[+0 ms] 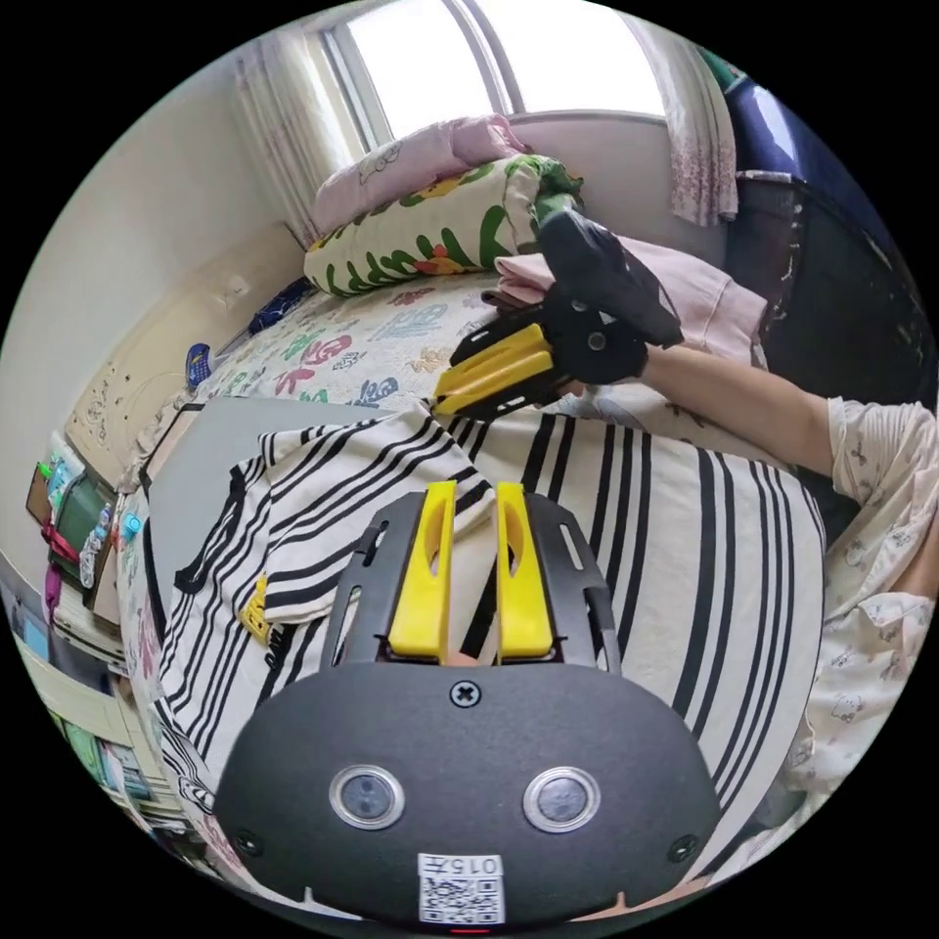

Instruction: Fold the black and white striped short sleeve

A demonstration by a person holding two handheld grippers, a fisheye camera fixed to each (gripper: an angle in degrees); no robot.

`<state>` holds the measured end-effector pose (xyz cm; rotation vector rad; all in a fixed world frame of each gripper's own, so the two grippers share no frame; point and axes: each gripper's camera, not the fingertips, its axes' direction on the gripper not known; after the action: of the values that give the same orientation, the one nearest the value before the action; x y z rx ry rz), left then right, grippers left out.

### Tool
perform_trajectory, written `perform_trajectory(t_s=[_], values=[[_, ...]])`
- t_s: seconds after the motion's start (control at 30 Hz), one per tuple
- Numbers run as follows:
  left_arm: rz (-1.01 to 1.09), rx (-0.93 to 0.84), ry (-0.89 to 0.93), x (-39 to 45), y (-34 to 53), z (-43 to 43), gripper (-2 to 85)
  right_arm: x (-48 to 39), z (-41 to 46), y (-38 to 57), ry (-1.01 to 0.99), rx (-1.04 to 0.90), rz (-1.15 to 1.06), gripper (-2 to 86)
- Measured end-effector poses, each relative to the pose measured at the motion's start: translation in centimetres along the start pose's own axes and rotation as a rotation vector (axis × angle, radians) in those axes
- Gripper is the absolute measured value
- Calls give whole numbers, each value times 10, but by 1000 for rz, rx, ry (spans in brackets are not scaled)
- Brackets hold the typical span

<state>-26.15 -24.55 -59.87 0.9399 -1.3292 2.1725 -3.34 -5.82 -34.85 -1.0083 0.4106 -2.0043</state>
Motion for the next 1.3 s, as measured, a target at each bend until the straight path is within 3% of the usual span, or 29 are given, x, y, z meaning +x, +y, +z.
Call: perform_trajectory(t_s=[0.1, 0.2, 0.33, 0.43, 0.53, 0.63, 0.87, 1.0, 1.13, 1.3], values=[[-207, 78, -97, -69, -5, -17, 84, 16, -26, 6, -101, 77, 16, 62], [-400, 7, -237, -137, 2, 2, 97, 22, -48, 9, -254, 148, -26, 67], [-550, -84, -175, -204, 4, 41, 109, 16, -56, 6, -447, 128, -156, 88], [-592, -102, -132, -228, -12, 58, 91, 15, -53, 6, -456, 94, -190, 87], [-558, -109, -106, -236, -37, 69, 18, 18, -48, 7, -432, 36, -191, 63], [-511, -118, -150, -236, -67, 72, 4, 23, -53, 8, -460, 25, -185, 12], [-369, -279, -230, -230, -144, 98, 18, 34, -78, 18, -559, 53, -223, 44], [-337, -175, -318, -226, -183, 74, 60, 73, -103, 32, -578, 185, -37, 69], [-237, 61, -45, -198, -243, 52, 61, 88, -94, 41, -323, 115, 157, 79], [-139, 55, 121, -158, -321, 79, 70, 71, -84, 29, -260, 33, 161, 76]])
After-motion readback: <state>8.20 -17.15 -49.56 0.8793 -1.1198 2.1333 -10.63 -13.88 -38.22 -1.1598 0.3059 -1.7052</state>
